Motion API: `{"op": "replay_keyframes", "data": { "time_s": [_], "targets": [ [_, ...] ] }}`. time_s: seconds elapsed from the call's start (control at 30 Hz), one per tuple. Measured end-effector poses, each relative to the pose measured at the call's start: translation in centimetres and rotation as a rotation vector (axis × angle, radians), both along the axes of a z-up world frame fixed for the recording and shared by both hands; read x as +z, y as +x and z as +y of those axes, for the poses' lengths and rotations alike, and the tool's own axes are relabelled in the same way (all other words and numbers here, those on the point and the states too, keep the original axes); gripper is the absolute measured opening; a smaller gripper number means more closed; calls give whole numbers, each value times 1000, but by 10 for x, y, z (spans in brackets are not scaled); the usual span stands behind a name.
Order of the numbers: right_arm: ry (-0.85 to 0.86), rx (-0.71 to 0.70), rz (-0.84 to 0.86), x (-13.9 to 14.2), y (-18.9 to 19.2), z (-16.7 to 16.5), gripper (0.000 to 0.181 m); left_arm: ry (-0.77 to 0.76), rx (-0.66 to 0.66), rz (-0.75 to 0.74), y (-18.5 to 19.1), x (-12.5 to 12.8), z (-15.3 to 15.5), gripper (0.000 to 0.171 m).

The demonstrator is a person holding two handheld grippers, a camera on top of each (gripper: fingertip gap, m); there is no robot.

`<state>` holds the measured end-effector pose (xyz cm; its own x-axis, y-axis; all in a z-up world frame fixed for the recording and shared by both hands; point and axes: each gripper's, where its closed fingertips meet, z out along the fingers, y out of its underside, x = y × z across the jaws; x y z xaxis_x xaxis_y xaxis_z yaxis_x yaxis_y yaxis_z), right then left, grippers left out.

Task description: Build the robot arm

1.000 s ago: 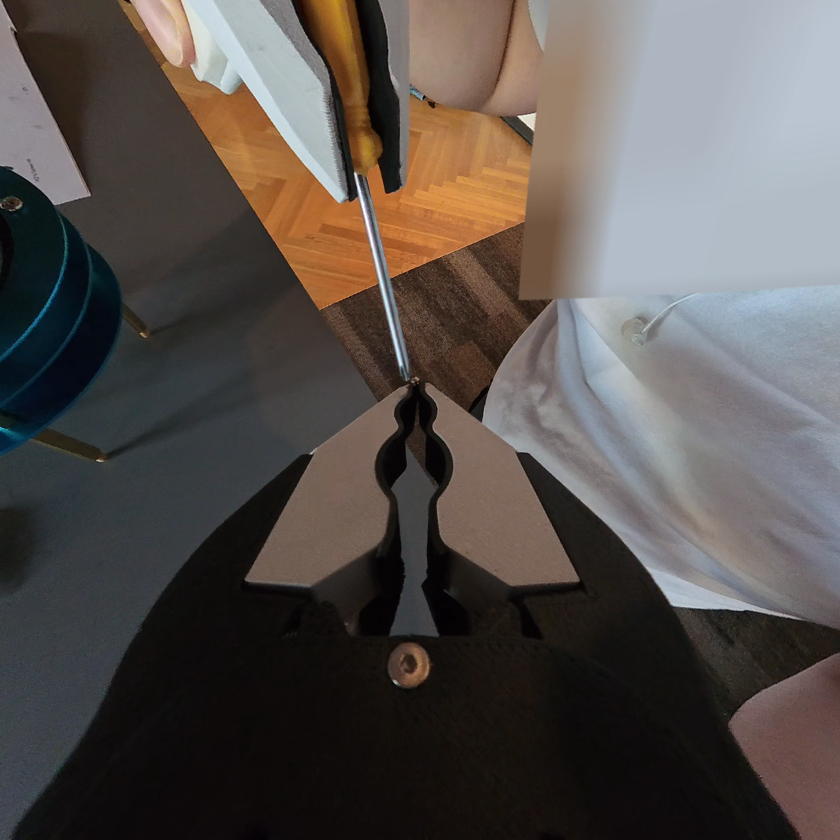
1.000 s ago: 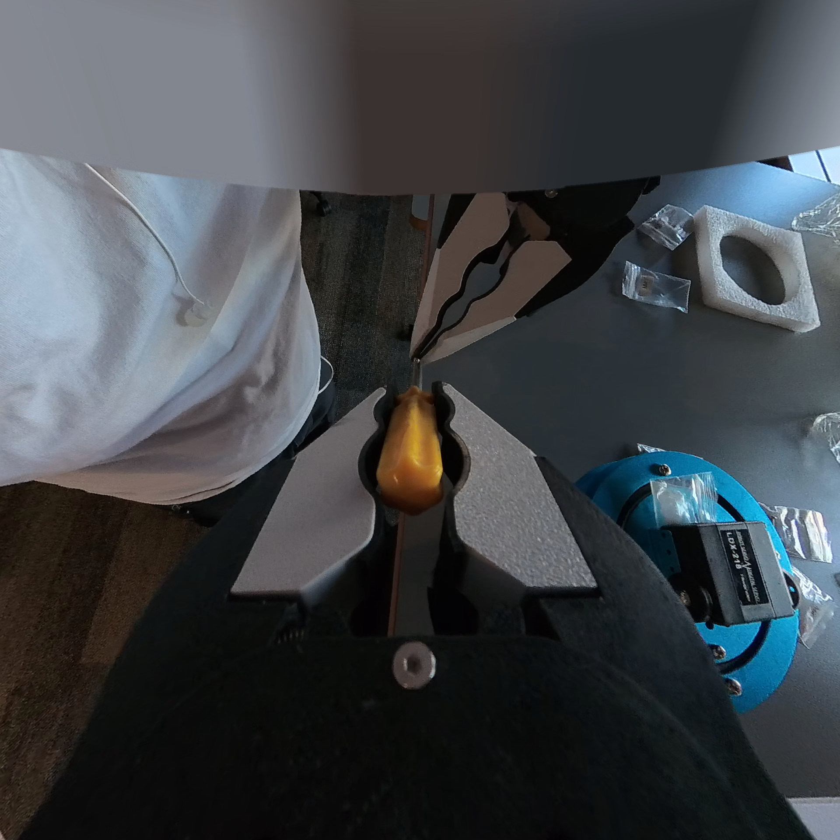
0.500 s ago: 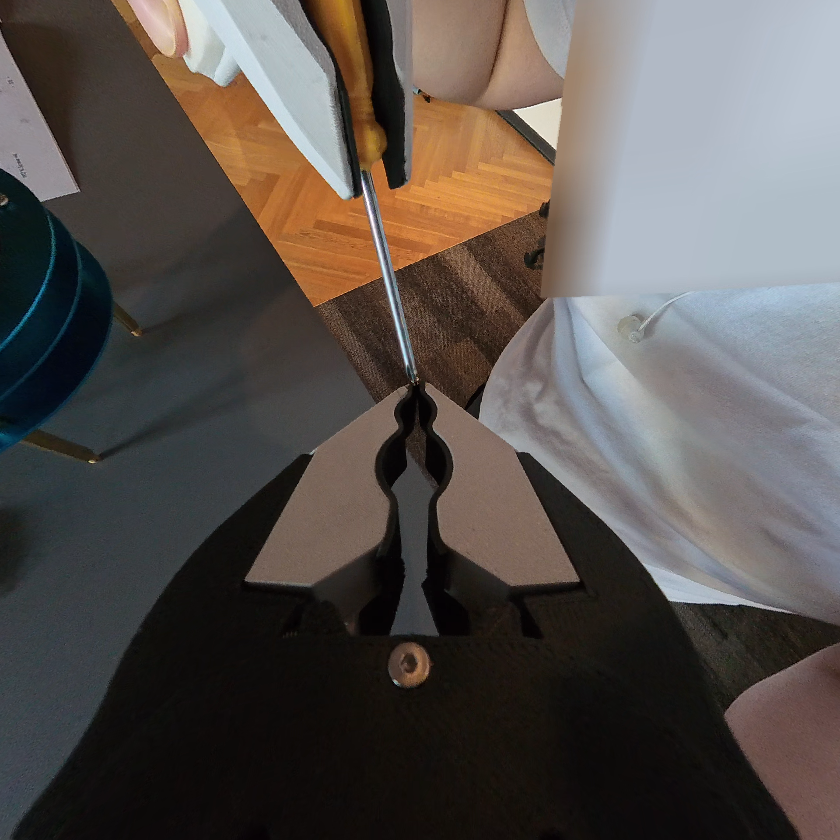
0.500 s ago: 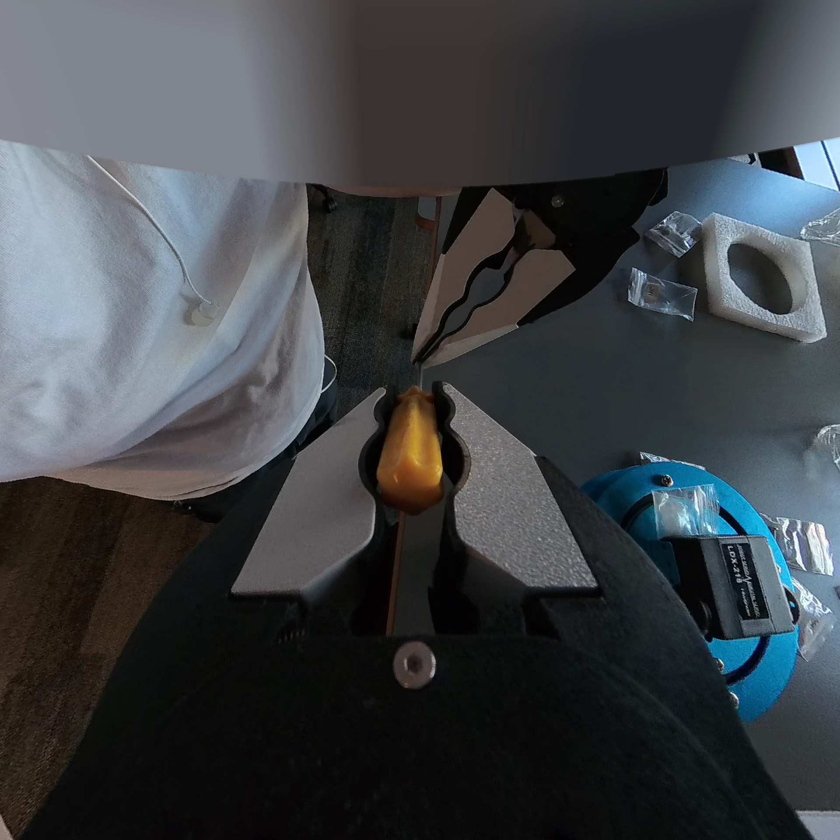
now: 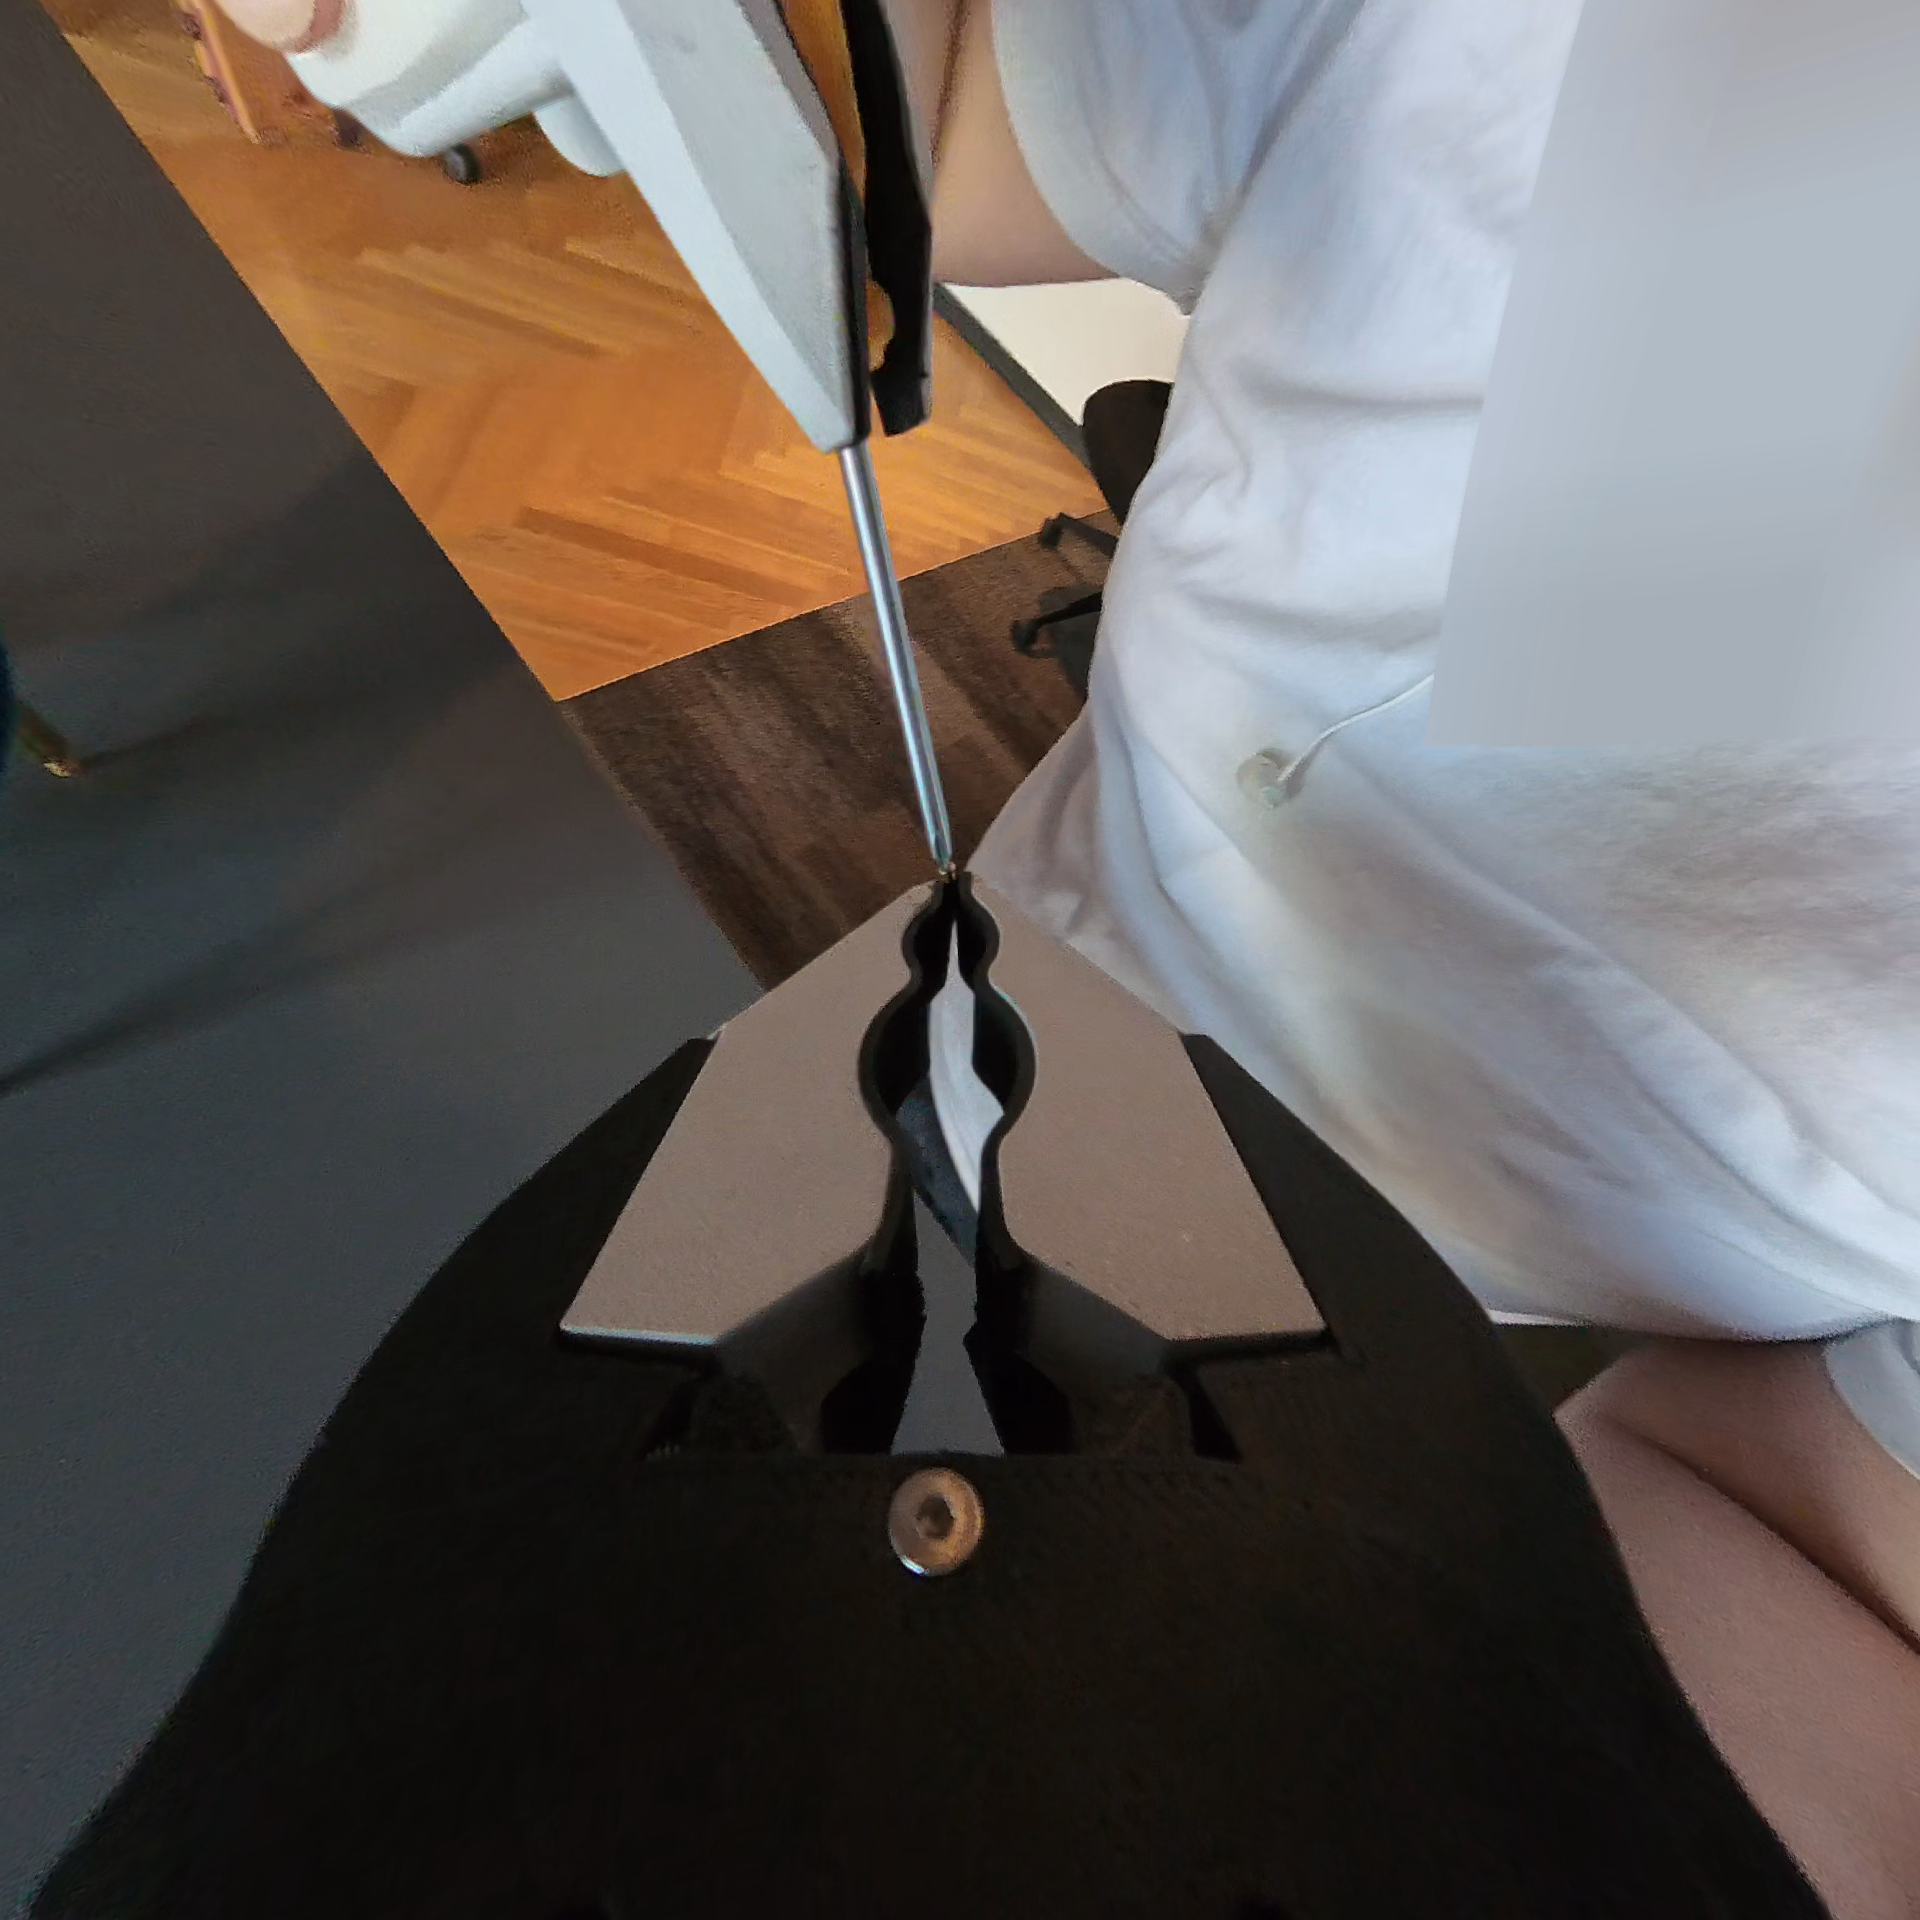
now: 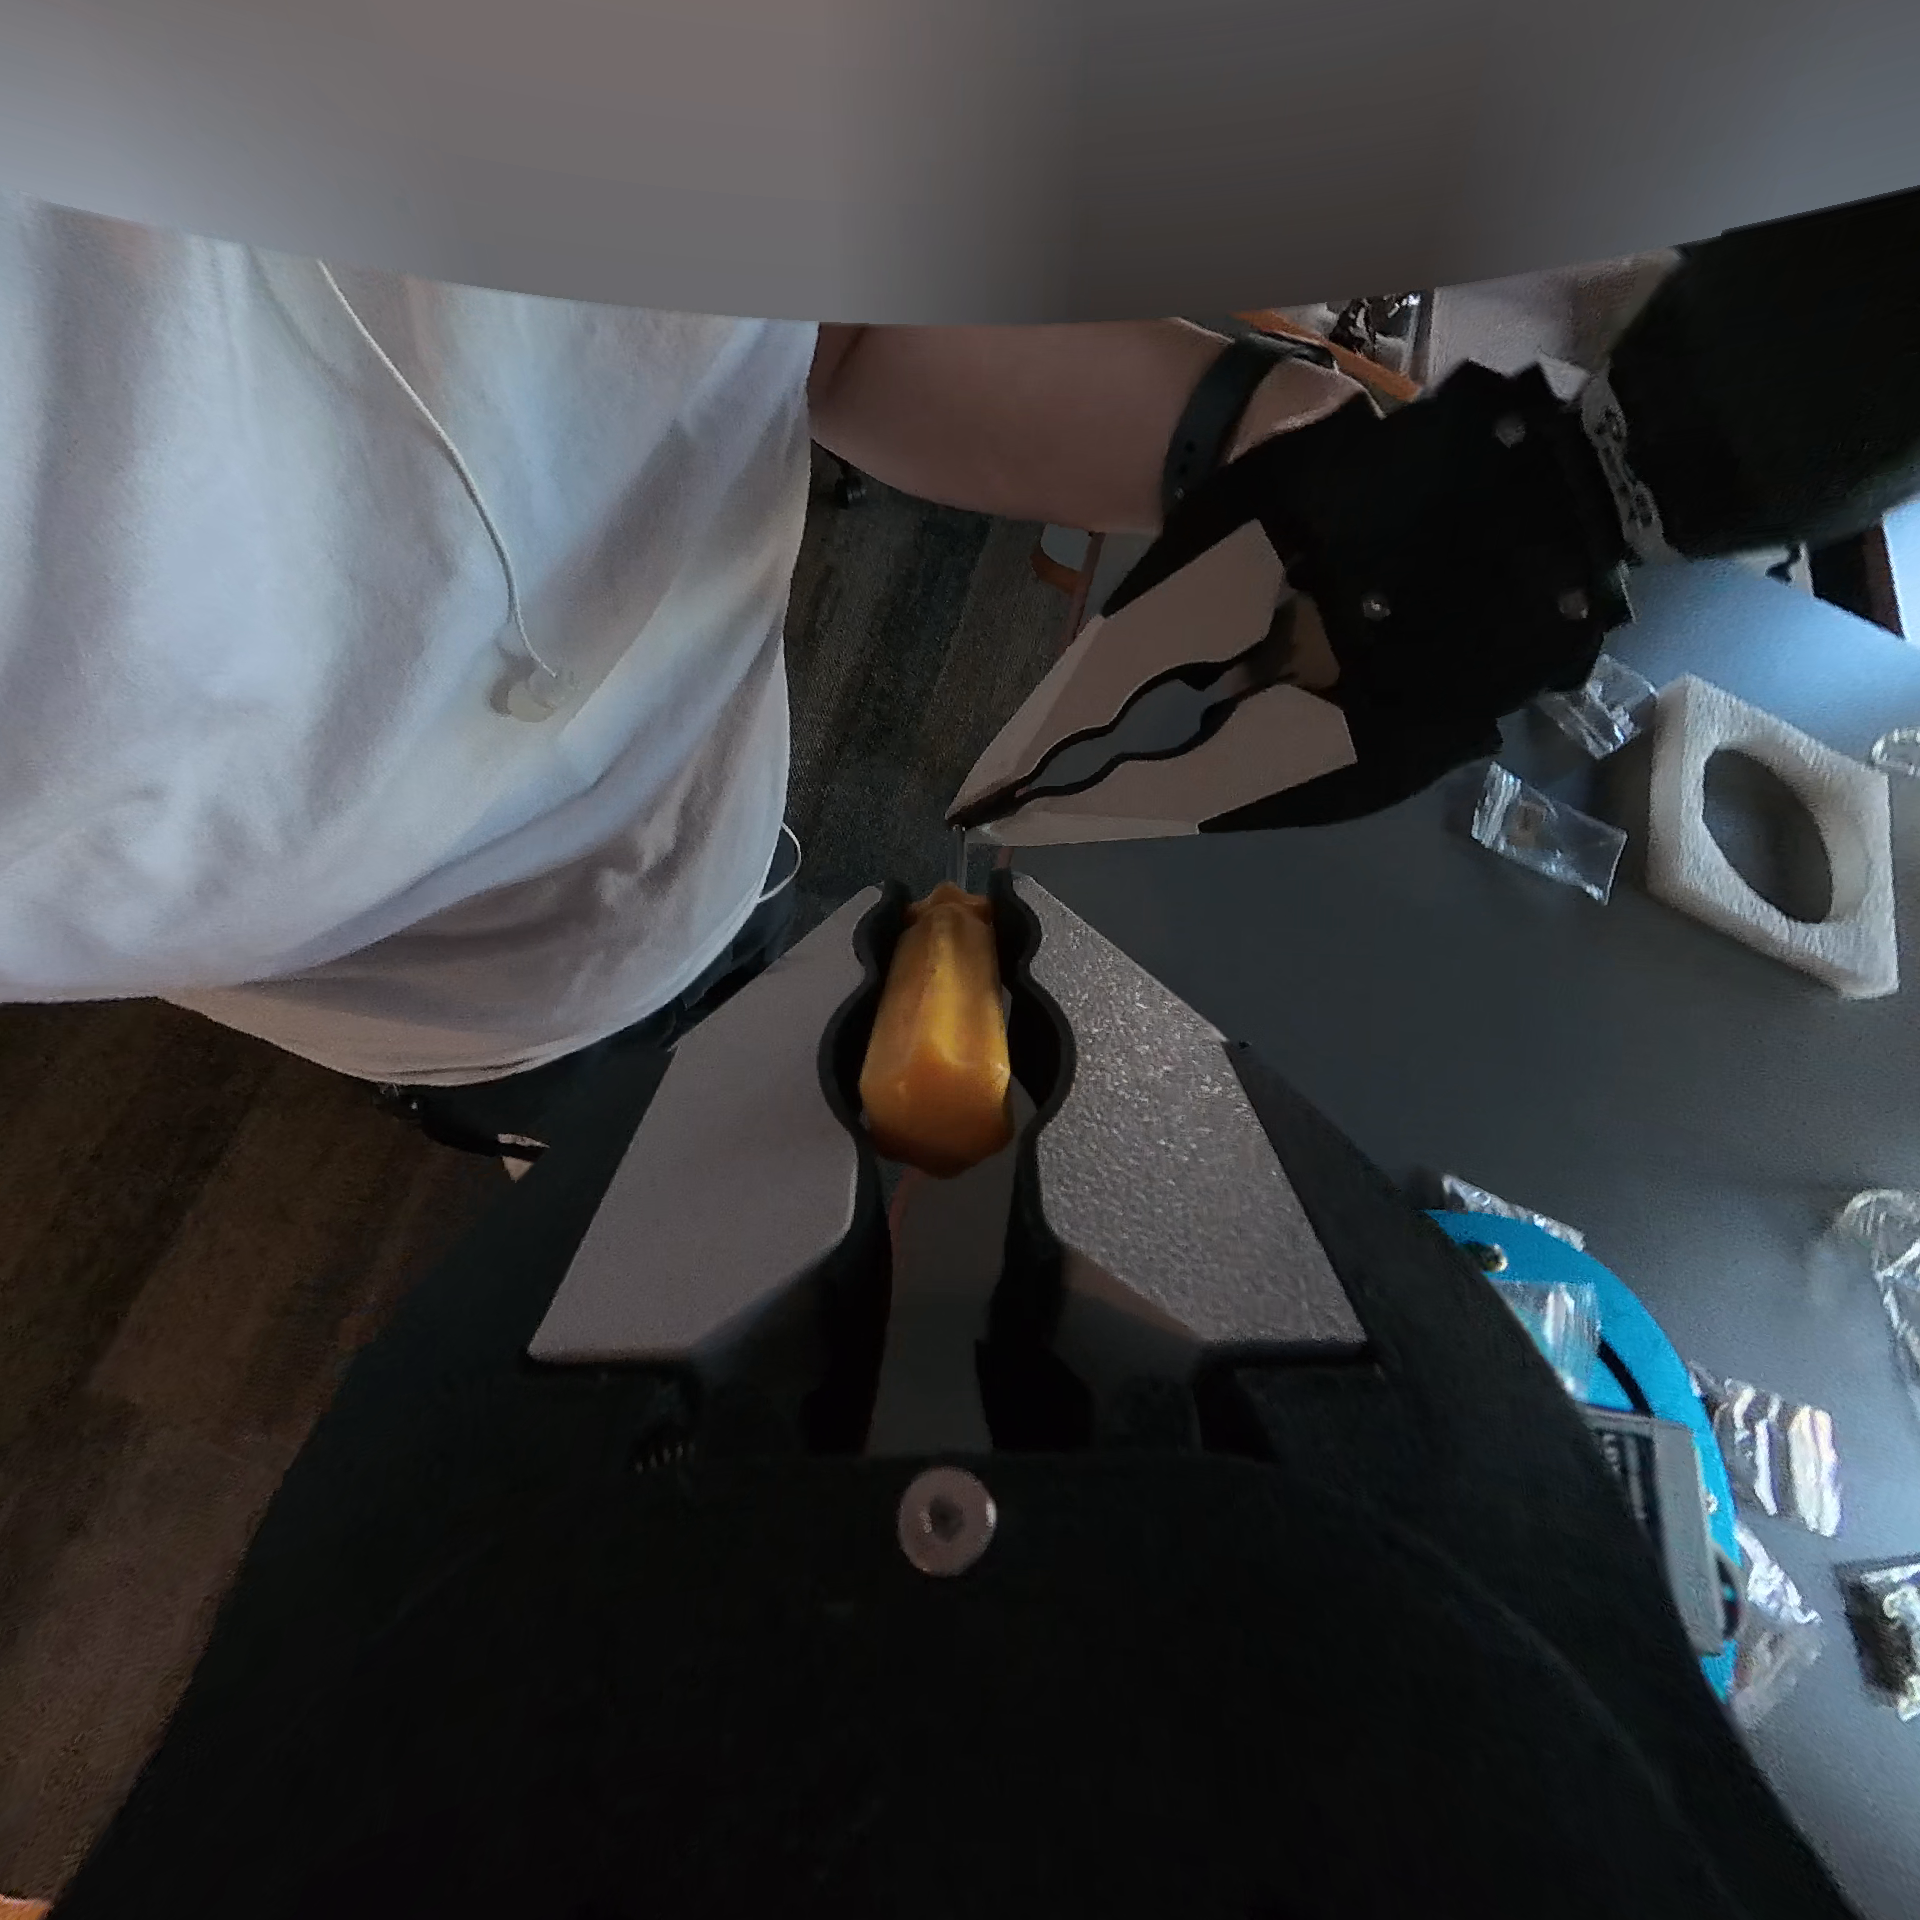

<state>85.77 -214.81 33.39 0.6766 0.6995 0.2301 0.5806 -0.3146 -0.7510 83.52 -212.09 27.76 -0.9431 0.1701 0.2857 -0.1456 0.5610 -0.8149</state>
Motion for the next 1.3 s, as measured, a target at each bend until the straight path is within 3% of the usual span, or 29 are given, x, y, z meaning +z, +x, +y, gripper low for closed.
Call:
{"op": "replay_keyframes", "data": {
  "time_s": [0.27, 0.43, 0.63, 0.7, 1.0, 1.13, 1.3],
  "targets": [
    [84, 79, -73, 18, -2, 10, 16, 36, -45, 181, -3, 21, 14, 0],
    [152, 65, -93, 23, 8, 21, 16, 19, -101, 231, 4, 49, 24, 0],
    [238, -53, -64, 35, 40, 26, 16, 108, -84, 166, 28, 38, 40, 0],
    [253, -60, 31, 36, 37, 27, 16, 113, -97, 192, 32, 33, 47, 0],
    [507, -184, 126, -22, 7, 45, 15, 275, -255, 385, 3, -20, 82, 0],
    [525, -192, 159, -27, 5, 50, 15, 282, -304, 411, -5, -26, 84, 0],
    [514, -153, 233, -23, 4, 58, 15, 192, -346, 445, -8, -8, 87, 0]
  ]
}}
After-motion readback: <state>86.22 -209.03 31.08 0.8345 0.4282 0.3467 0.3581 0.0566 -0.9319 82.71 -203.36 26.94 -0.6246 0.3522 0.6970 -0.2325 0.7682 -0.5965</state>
